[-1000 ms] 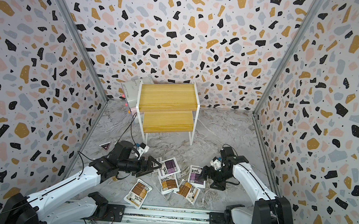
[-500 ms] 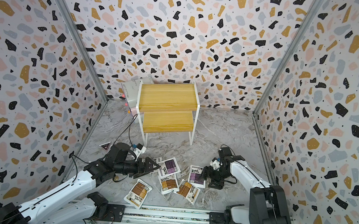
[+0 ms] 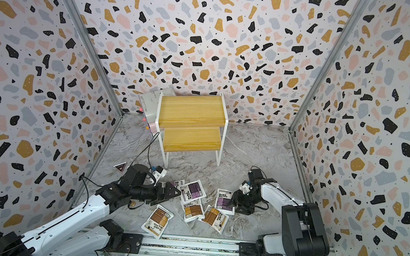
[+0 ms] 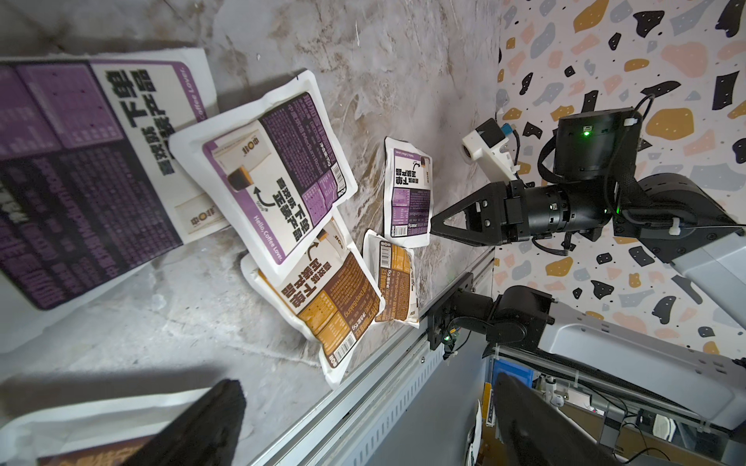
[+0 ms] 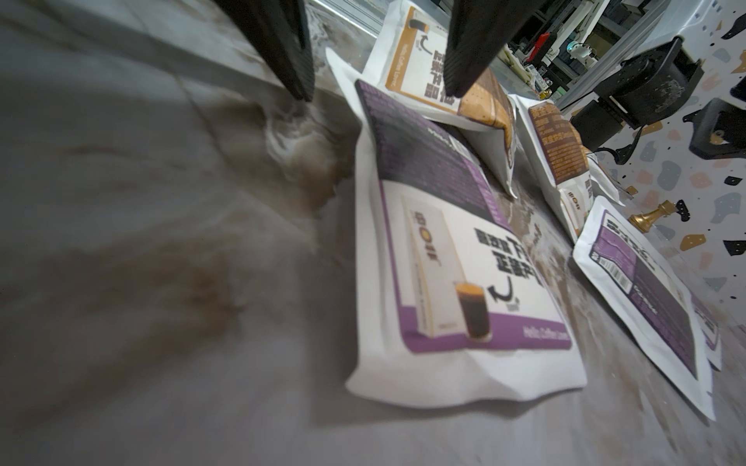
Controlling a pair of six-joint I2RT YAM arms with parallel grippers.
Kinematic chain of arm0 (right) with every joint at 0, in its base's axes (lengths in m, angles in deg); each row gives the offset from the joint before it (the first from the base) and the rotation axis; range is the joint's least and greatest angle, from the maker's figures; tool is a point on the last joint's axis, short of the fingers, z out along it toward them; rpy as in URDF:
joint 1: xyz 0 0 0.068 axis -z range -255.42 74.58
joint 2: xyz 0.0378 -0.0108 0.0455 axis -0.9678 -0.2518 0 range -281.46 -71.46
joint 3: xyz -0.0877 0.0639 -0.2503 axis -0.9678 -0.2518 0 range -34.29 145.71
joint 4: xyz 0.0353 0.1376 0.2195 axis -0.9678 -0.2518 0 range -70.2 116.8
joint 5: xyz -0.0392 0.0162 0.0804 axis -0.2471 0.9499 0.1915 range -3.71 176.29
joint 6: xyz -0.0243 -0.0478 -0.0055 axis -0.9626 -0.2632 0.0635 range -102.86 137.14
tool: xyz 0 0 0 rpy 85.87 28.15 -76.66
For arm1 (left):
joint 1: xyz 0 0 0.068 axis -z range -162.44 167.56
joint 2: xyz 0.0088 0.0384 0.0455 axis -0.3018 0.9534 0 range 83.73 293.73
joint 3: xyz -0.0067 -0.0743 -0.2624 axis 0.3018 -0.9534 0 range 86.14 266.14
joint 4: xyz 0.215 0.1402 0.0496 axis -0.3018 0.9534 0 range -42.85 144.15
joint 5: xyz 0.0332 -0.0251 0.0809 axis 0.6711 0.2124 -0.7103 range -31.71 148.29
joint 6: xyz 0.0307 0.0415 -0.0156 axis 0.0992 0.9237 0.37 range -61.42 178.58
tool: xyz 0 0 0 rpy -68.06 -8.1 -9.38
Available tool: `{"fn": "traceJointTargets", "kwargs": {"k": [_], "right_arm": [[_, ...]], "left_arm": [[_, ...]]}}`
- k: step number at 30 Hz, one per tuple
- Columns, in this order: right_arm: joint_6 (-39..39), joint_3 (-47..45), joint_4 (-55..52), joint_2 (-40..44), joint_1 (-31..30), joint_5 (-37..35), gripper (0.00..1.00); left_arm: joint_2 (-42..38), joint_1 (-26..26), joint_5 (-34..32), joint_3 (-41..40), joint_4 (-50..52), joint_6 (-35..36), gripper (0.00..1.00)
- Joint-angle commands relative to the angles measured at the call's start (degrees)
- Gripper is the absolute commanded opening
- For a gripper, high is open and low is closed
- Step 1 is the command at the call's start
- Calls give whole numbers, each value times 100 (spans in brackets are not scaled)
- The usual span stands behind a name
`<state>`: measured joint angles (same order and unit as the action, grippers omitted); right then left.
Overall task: Place the bagged coffee beans on the shelf by color
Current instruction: Pick up the bagged coffee beans at the center of the board.
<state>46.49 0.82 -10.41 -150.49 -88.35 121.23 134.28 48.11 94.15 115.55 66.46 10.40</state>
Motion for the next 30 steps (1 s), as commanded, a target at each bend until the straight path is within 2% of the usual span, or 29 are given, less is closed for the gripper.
{"fn": "traceJointTargets", "kwargs": {"k": [1, 8, 17, 22, 25, 30], "right_arm": [[52, -69, 75, -3, -25, 0, 55], [53, -197, 185, 27, -23, -22, 41], [65, -255, 325, -1, -26, -31, 30], [62, -242, 336, 31, -22, -62, 14], [38, -186, 282, 101, -25, -112, 0], [-34, 82, -90, 466, -25, -322, 0]], "left_arm": [[-77, 13, -34, 118, 61, 194, 100], [-64, 13, -35, 148, 73, 204, 100], [5, 19, -40, 206, 122, 235, 100], [62, 18, -30, 239, 108, 262, 100], [106, 11, -23, 282, 124, 291, 100], [114, 9, -95, 419, 287, 403, 100]]}}
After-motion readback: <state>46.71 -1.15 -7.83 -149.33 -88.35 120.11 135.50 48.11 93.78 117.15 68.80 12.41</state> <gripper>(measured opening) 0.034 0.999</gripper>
